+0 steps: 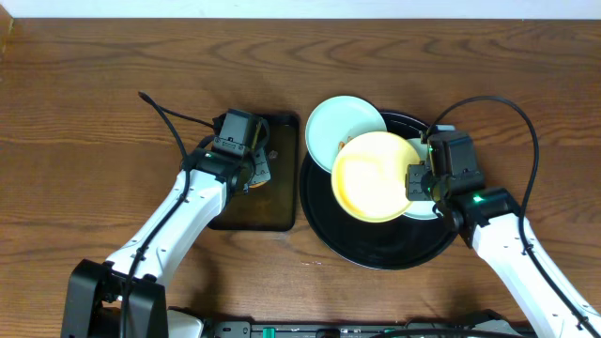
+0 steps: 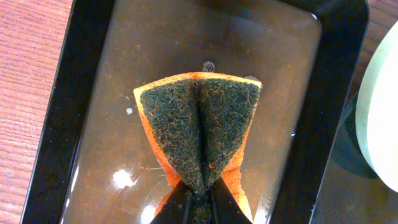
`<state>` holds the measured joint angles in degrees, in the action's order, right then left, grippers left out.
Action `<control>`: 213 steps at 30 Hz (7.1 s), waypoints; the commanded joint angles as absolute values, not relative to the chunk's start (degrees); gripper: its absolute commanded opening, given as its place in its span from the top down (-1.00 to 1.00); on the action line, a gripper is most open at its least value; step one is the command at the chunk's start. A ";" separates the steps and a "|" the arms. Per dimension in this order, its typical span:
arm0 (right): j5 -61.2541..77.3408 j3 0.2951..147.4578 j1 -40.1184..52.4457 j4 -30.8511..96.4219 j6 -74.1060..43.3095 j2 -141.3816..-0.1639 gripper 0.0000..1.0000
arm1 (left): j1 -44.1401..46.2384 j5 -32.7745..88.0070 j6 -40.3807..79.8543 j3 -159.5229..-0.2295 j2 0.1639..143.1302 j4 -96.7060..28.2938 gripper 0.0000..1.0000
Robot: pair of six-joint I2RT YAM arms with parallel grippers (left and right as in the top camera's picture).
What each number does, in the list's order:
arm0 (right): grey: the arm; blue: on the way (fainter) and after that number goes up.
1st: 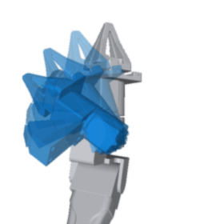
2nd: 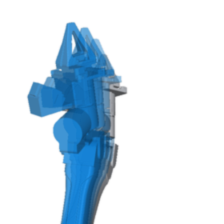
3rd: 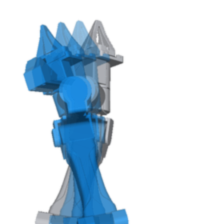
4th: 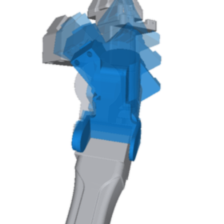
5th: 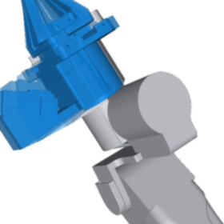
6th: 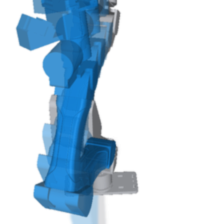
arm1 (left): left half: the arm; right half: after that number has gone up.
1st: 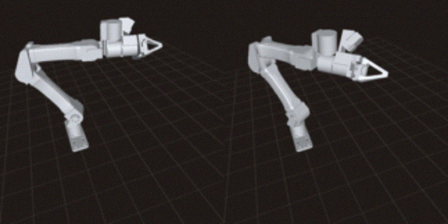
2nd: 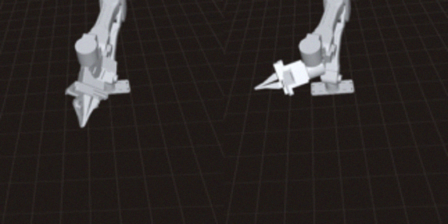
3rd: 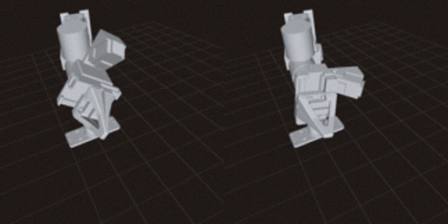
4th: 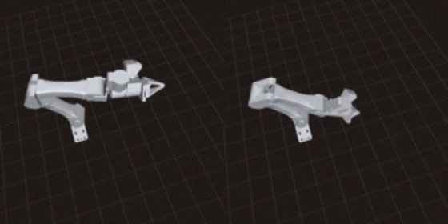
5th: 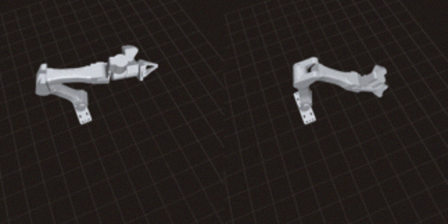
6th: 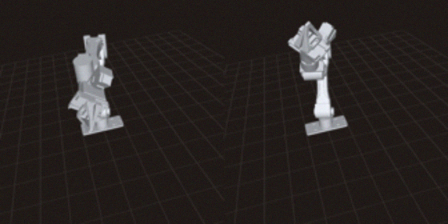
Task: Clean dirty plates on tray and stack at the side
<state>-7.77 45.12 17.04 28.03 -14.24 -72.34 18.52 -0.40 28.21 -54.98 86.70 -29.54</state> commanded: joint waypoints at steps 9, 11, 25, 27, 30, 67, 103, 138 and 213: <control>-36.47 48.88 32.34 27.05 -2.87 -71.48 0.97 | 18.28 -1.15 27.22 -54.33 86.96 -29.47 0.85; -39.51 48.97 35.66 26.02 -0.58 -71.48 0.97 | 18.28 -1.15 27.22 -54.33 86.96 -29.50 0.85; -55.59 48.97 50.06 14.76 21.28 -71.48 0.97 | 18.28 -1.15 27.22 -54.33 86.96 -29.50 0.85; -56.55 48.97 50.54 13.43 23.55 -71.48 0.97 | 18.28 -1.15 27.22 -54.33 86.96 -29.50 0.85; -56.99 48.97 50.72 12.01 25.87 -71.48 0.98 | 18.28 -1.15 27.22 -54.33 86.96 -29.50 0.85; -32.01 48.97 17.04 16.36 -21.52 -71.50 0.98 | 18.28 -1.13 27.22 -54.33 86.96 -29.58 0.85; 9.76 48.97 -30.09 17.87 -18.35 -87.29 0.28 | 18.28 -1.13 27.24 -54.33 86.96 -29.74 0.84; 15.90 43.22 -6.17 43.62 -25.32 -86.91 0.41 | 18.28 -1.10 27.22 -54.33 86.96 -29.78 0.85; 15.66 41.41 6.63 37.08 -27.81 -86.91 0.97 | 40.91 2.09 30.44 -54.57 106.83 -4.23 0.85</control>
<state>16.58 41.65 6.24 36.73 -27.05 -87.68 43.40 7.46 32.73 -55.27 105.65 -2.74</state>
